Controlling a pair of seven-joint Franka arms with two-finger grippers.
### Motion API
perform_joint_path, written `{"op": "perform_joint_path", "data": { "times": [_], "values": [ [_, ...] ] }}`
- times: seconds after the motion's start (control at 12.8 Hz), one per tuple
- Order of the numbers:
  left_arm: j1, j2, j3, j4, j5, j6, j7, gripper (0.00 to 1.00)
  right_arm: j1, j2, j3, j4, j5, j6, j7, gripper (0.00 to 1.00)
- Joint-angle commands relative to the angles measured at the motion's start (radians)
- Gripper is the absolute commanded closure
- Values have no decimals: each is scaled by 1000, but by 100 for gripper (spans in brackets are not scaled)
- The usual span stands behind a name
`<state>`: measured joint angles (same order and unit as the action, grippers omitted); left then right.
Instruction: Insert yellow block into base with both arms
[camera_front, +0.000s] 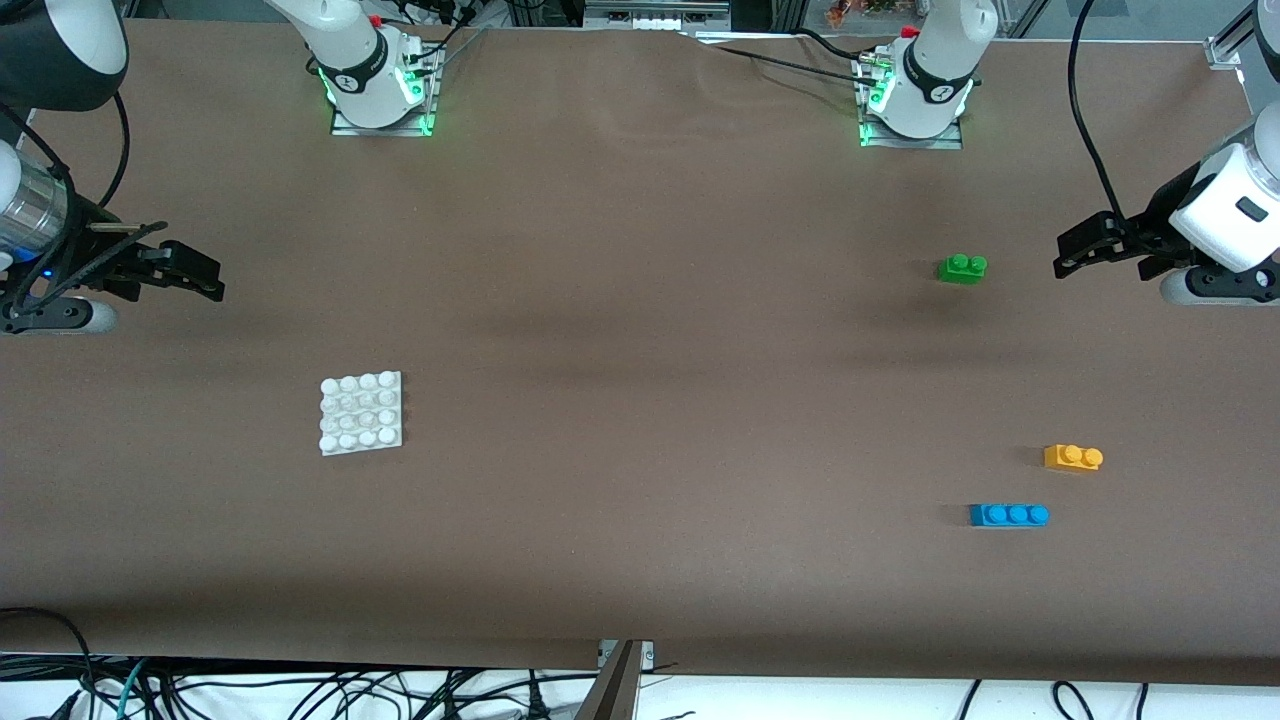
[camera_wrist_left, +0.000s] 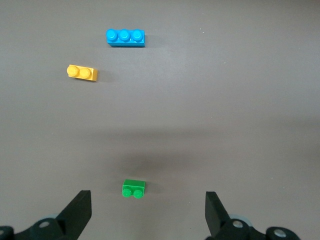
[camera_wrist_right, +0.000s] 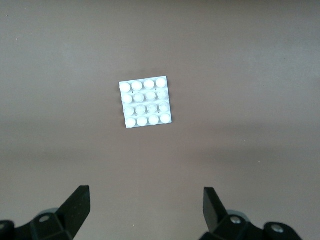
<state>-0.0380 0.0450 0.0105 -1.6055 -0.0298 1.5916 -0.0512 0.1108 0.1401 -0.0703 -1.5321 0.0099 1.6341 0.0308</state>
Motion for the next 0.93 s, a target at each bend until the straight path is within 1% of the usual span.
{"op": "perform_joint_path", "data": {
  "times": [0.0, 0.23, 0.31, 0.39, 0.54, 0.7, 0.86],
  "values": [
    [3, -5, 2, 6, -5, -15, 25, 0, -17, 6, 11, 13, -8, 12, -8, 0],
    [3, -5, 2, 6, -5, -15, 25, 0, -17, 7, 9, 13, -11, 45, 3, 0],
    [3, -5, 2, 6, -5, -15, 25, 0, -17, 18, 9, 12, -16, 73, -8, 0],
    [3, -5, 2, 6, -5, -15, 25, 0, -14, 50, 11, 13, -25, 78, -8, 0],
    [3, -5, 2, 6, -5, -15, 25, 0, -2, 67, 14, 13, -63, 85, -9, 0],
    [3, -5, 2, 6, -5, -15, 25, 0, 1, 79, 15, 12, -64, 86, -8, 0],
    [3, -5, 2, 6, -5, -15, 25, 0, 0, 119, 18, 6, -54, 90, -9, 0]
  ]
}}
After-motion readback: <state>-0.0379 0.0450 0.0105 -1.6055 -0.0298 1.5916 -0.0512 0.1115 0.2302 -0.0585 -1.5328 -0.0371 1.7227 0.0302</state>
